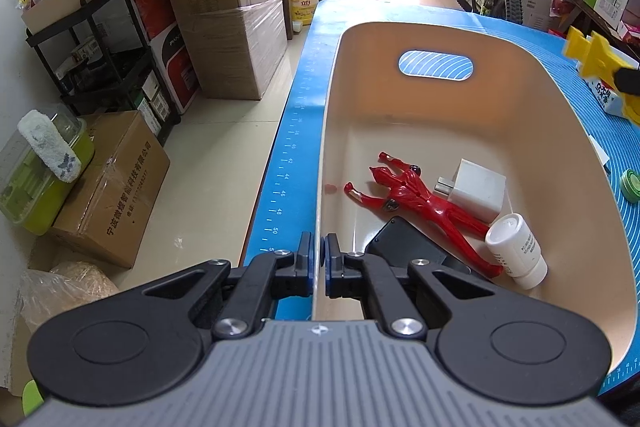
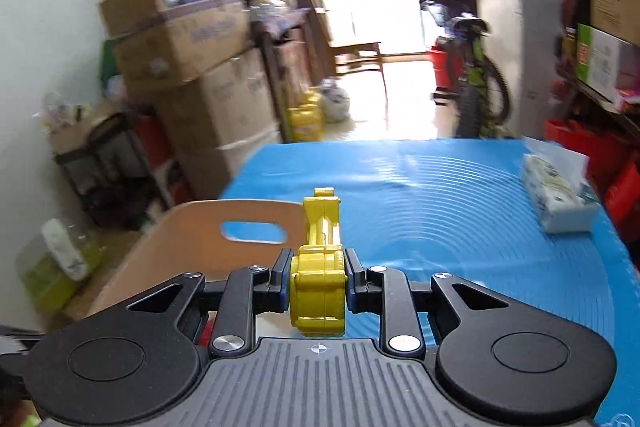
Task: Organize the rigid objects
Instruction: 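Carry the yellow toy into the basket and release it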
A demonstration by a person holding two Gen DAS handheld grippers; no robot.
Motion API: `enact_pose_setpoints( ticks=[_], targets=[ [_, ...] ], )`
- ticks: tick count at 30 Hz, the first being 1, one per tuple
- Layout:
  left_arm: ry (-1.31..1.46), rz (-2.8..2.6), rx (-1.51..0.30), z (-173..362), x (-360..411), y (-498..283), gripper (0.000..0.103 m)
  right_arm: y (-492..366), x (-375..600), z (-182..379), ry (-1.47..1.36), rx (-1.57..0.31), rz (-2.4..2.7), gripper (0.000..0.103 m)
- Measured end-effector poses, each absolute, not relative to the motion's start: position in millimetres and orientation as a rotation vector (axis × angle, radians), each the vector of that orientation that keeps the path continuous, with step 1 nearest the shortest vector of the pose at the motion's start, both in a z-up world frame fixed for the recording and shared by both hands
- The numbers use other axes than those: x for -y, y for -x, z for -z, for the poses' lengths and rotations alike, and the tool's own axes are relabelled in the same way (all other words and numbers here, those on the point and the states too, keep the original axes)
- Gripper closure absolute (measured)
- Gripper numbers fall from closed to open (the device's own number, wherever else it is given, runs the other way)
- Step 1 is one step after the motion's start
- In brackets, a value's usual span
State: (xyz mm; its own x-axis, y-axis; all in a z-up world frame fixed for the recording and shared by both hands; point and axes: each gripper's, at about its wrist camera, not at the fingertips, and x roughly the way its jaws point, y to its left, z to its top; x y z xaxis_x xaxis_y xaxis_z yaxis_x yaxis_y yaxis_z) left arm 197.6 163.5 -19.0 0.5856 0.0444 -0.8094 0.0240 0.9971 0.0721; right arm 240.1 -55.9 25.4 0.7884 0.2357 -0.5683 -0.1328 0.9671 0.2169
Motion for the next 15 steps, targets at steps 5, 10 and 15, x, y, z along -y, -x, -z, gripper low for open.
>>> enact_pose_setpoints(
  ticks=[5, 10, 15],
  targets=[
    [-0.079, -0.011, -0.946, 19, -164, -198, 0.097, -237, 20, -18, -0.106, -0.672, -0.302, 0.069],
    [-0.080, -0.013, -0.944, 19, -163, -198, 0.097, -234, -11, 1, -0.014, -0.753, -0.365, 0.069],
    [-0.083, -0.013, -0.944, 18, -163, -198, 0.097, -232, -28, 22, 0.052, -0.843, -0.384, 0.069]
  ],
)
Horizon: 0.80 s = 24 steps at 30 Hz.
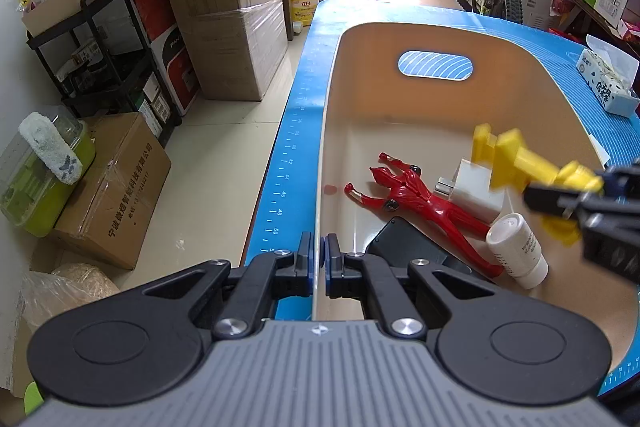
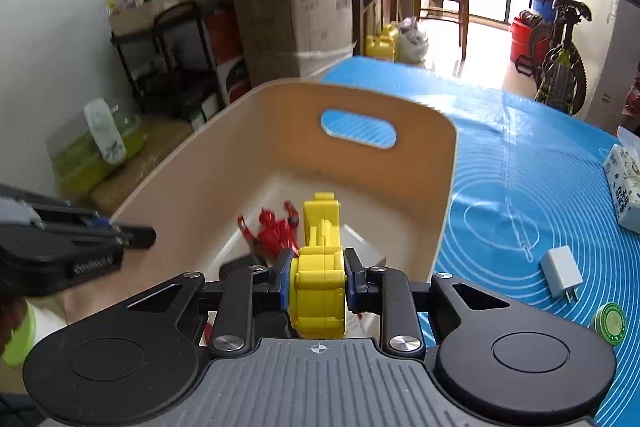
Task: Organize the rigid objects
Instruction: 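Carry the yellow toy into the basket and release it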
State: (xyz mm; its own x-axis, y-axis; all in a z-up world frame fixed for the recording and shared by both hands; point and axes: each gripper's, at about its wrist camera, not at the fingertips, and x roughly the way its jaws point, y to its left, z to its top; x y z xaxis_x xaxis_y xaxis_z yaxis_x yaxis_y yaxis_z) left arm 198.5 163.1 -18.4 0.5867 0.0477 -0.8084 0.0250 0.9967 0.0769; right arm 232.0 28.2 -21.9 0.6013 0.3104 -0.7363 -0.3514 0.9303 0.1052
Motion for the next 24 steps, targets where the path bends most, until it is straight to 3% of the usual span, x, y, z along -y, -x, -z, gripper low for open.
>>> enact_pose_setpoints(
  ticks=[7, 9, 14, 24],
  targets=[
    [-0.088, -0.016, -0.942, 18, -163, -198, 0.096, -232, -22, 28, 0.033, -0.883, -0.395, 0.067],
    [-0.089, -0.017, -0.943, 18, -164, -198, 0.096, -233, -19, 26, 0.024, -0.879, -0.393, 0.058],
    [-0.091, -0.018, -0.942, 17, -164, -198, 0.096, -232, -9, 15, 0.002, -0.833, -0.386, 0.049],
    [-0.091, -0.019, -0.945, 17, -166, -198, 0.096, -238, 62, -9, -0.038, -0.741, -0.220, 0.038]
  ],
)
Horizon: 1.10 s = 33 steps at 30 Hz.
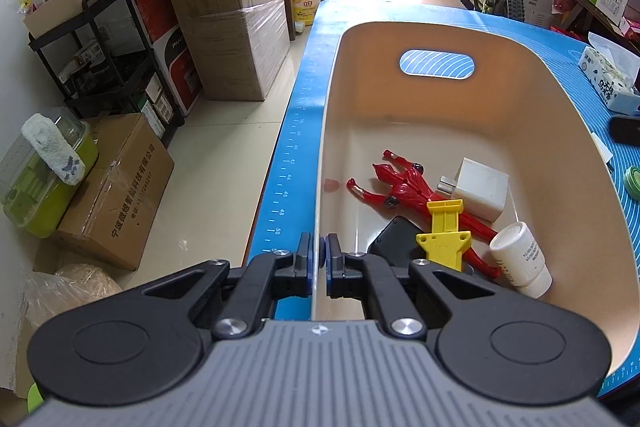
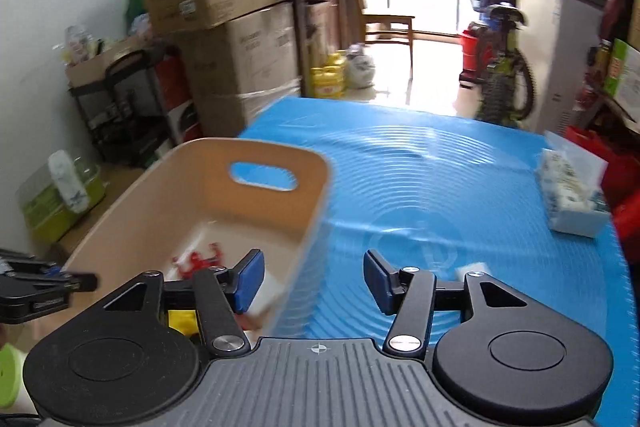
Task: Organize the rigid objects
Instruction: 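Carry the yellow toy into the basket and release it, then move the right gripper to the green ointment tin and grasp it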
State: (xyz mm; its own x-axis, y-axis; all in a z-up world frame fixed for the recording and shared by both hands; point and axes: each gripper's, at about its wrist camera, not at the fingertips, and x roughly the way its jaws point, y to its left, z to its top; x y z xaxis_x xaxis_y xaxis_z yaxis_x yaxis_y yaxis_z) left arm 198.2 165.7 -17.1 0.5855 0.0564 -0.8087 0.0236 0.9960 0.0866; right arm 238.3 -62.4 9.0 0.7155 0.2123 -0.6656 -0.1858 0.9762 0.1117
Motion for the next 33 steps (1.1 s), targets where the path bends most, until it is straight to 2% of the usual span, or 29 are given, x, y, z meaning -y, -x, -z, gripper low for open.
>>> enact_pose_setpoints(
  ticks=[2, 6, 11, 22, 29, 33],
  targets=[
    [-0.092, -0.019, -0.945, 17, -165, -198, 0.096, -242, 88, -6, -0.063, -0.759, -0.155, 0.036],
    [-0.091, -0.019, -0.946, 18, -167, -198, 0.096, -252, 131, 12, -0.089, -0.818, -0.058, 0.027],
    [-0.091, -0.022, -0.948, 17, -168, -199, 0.096, -269, 163, 43, -0.033, -0.928, 0.038, 0.027],
    [-0.096, -0.026, -0.946, 18, -163, -198, 0.096, -274, 201, 88, -0.067, -1.012, 0.103, 0.023],
    [-0.097, -0.026, -0.946, 18, -163, -198, 0.096, -277, 221, 113, -0.130, -1.047, 0.150, 0.023],
    [-0.100, -0.029, -0.946, 18, -163, -198, 0.095, -275, 213, 117, -0.082, -1.017, 0.117, 0.018]
  ],
)
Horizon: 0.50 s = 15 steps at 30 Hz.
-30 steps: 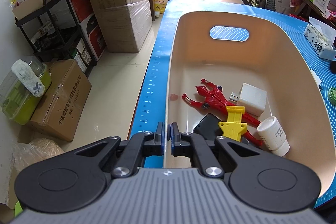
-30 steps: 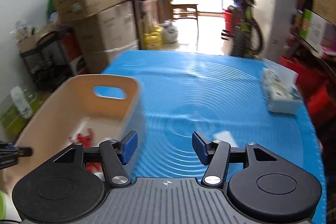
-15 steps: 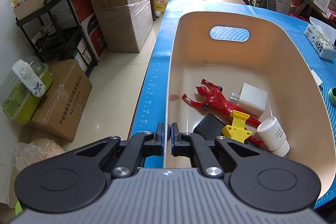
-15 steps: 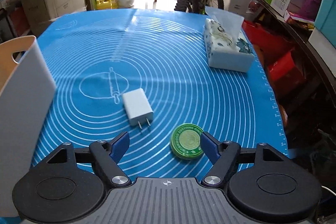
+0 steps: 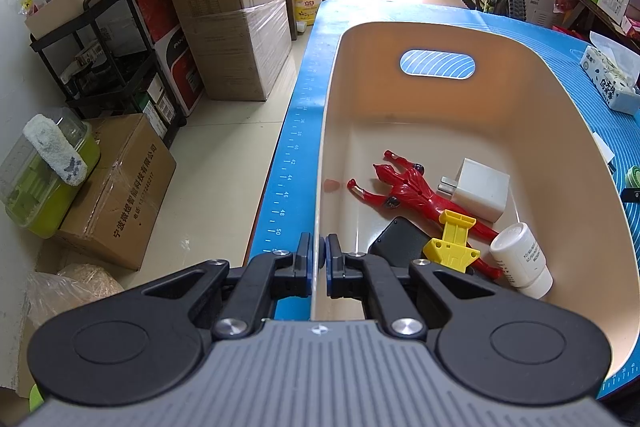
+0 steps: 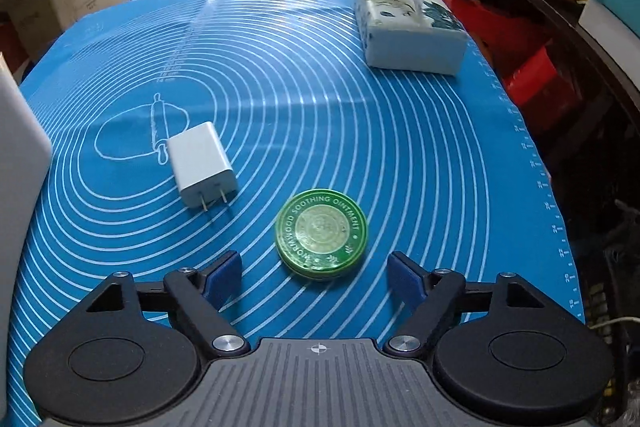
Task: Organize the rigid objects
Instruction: 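Move the right gripper to the green ointment tin and grasp it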
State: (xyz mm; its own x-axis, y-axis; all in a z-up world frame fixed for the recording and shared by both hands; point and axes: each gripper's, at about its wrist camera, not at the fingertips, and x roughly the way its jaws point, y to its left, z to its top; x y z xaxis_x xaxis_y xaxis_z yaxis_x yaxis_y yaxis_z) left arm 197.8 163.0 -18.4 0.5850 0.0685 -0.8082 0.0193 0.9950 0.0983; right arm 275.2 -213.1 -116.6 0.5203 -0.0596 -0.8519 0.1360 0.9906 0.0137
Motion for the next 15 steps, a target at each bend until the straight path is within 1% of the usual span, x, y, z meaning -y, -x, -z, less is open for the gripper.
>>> enact_pose_setpoints(
  ticks=[3, 7, 11, 15],
  targets=[
    [-0.105, -0.029, -0.945, 18.6, -162.3, -198.2, 0.095, -276.3, 211.3, 118.5, -0.072, -0.997, 0.116, 0.017],
    [-0.105, -0.029, -0.945, 18.7, -161.8, -198.2, 0.095, -275.7, 211.2, 119.3, -0.064, -0.979, 0.109, 0.018],
    [-0.105, -0.029, -0.945, 18.8, -161.9, -198.3, 0.095, -274.8, 209.3, 117.8, -0.060, -0.963, 0.080, 0.029],
    [-0.104, -0.029, -0.945, 18.8, -161.9, -198.3, 0.095, -274.7, 208.4, 117.2, -0.060, -0.958, 0.079, 0.034]
  ],
)
